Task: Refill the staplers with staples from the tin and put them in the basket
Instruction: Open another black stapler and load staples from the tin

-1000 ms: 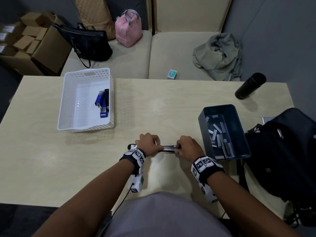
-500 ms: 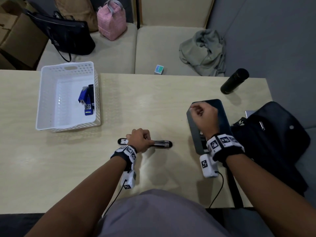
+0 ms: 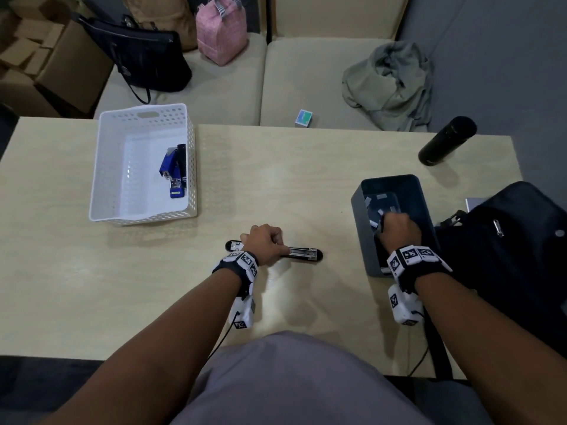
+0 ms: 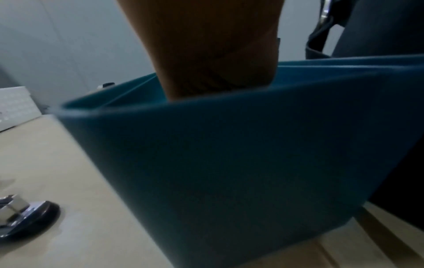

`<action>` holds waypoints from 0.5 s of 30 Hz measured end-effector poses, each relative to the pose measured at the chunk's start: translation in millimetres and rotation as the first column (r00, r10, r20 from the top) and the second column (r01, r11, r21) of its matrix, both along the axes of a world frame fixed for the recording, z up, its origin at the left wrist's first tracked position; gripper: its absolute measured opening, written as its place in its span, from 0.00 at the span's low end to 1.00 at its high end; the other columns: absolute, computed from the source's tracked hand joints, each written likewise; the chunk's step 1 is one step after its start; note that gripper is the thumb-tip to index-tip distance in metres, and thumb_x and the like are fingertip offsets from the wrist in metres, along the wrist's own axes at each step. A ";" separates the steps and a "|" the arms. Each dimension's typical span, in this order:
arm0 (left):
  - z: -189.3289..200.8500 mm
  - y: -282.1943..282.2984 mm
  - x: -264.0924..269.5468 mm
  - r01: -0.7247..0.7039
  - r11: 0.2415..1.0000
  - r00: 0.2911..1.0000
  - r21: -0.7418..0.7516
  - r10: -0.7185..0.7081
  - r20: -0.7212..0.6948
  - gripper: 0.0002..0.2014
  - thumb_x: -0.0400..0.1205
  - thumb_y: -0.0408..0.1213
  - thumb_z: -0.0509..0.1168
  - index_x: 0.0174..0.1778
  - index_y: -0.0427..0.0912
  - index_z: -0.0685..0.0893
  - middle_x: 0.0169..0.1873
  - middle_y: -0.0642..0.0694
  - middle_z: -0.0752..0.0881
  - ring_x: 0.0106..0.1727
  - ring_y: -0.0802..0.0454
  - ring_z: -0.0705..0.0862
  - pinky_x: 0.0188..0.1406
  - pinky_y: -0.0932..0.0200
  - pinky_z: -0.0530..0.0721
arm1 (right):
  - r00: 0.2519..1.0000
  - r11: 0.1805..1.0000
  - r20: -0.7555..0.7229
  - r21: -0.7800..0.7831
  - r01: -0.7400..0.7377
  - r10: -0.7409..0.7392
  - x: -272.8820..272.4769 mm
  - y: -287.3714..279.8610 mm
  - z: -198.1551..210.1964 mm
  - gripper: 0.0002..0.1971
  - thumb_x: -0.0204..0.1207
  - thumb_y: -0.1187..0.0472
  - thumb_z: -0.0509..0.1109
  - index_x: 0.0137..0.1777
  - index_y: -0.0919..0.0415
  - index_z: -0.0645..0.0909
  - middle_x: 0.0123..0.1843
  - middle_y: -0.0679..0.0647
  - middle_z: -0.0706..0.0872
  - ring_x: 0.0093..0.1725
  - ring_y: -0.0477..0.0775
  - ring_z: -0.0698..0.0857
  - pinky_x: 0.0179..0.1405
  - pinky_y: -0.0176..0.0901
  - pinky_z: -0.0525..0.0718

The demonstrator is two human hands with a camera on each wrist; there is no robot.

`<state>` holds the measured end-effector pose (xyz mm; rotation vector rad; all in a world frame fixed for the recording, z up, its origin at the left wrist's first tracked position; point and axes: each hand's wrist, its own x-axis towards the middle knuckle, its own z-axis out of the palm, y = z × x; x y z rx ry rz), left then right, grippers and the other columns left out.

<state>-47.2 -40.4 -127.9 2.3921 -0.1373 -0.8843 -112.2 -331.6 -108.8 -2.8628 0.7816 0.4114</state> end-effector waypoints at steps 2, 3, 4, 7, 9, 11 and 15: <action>-1.0 -0.4 0.7 0.000 1.000 1.000 -0.003 0.000 -0.006 0.13 0.60 0.48 0.74 0.30 0.44 0.83 0.34 0.47 0.90 0.49 0.49 0.83 0.46 0.50 0.62 | 1.000 1.000 0.016 -0.003 -0.005 0.005 1.7 1.6 0.8 0.08 0.78 0.66 0.68 0.51 0.72 0.83 0.47 0.72 0.87 0.46 0.73 0.89 0.42 0.58 0.87; -1.2 -0.5 0.9 0.002 1.000 1.000 -0.005 -0.002 -0.006 0.13 0.61 0.48 0.74 0.30 0.44 0.83 0.34 0.47 0.90 0.49 0.48 0.83 0.47 0.50 0.62 | 1.000 1.000 0.023 0.025 0.015 -0.016 1.7 1.9 1.6 0.09 0.77 0.66 0.70 0.51 0.73 0.82 0.48 0.73 0.87 0.47 0.74 0.88 0.43 0.59 0.87; -1.8 -0.6 1.0 0.003 1.000 1.000 -0.005 -0.003 -0.007 0.12 0.61 0.48 0.74 0.29 0.44 0.83 0.34 0.47 0.90 0.49 0.48 0.83 0.48 0.51 0.63 | 0.998 0.997 0.027 0.063 0.053 -0.055 0.9 1.7 2.2 0.10 0.75 0.66 0.73 0.51 0.73 0.81 0.49 0.73 0.86 0.48 0.74 0.88 0.43 0.59 0.86; -2.2 -0.4 1.2 0.001 1.000 1.000 -0.006 -0.001 -0.002 0.12 0.60 0.48 0.74 0.29 0.44 0.83 0.34 0.47 0.90 0.49 0.48 0.84 0.48 0.51 0.63 | 0.972 0.960 0.062 0.183 0.211 -0.226 -0.8 0.9 11.7 0.14 0.70 0.62 0.78 0.45 0.75 0.84 0.44 0.73 0.88 0.43 0.72 0.89 0.40 0.54 0.86; -2.3 -0.3 1.0 0.002 1.000 1.000 -0.003 -0.002 0.006 0.12 0.61 0.48 0.74 0.29 0.44 0.83 0.31 0.48 0.88 0.49 0.48 0.83 0.48 0.51 0.62 | 0.936 0.922 0.150 0.279 0.269 -0.318 0.3 0.0 18.1 0.14 0.68 0.61 0.78 0.42 0.74 0.87 0.40 0.72 0.89 0.42 0.69 0.89 0.43 0.53 0.89; -2.1 0.0 1.1 0.010 1.000 1.000 -0.003 -0.010 0.011 0.11 0.62 0.47 0.74 0.29 0.45 0.82 0.28 0.52 0.85 0.49 0.48 0.83 0.48 0.51 0.62 | 0.879 0.874 0.239 0.377 0.307 -0.412 3.6 -1.0 25.4 0.12 0.66 0.62 0.78 0.45 0.71 0.90 0.39 0.67 0.91 0.41 0.62 0.89 0.47 0.45 0.87; -0.2 1.9 1.4 0.035 0.999 0.999 -0.007 -0.035 0.006 0.11 0.61 0.47 0.74 0.29 0.45 0.83 0.28 0.54 0.84 0.49 0.48 0.83 0.48 0.51 0.62 | 0.770 0.836 0.419 0.484 0.259 -0.481 16.6 1.3 52.6 0.12 0.65 0.62 0.77 0.47 0.66 0.90 0.36 0.58 0.89 0.37 0.51 0.84 0.43 0.33 0.77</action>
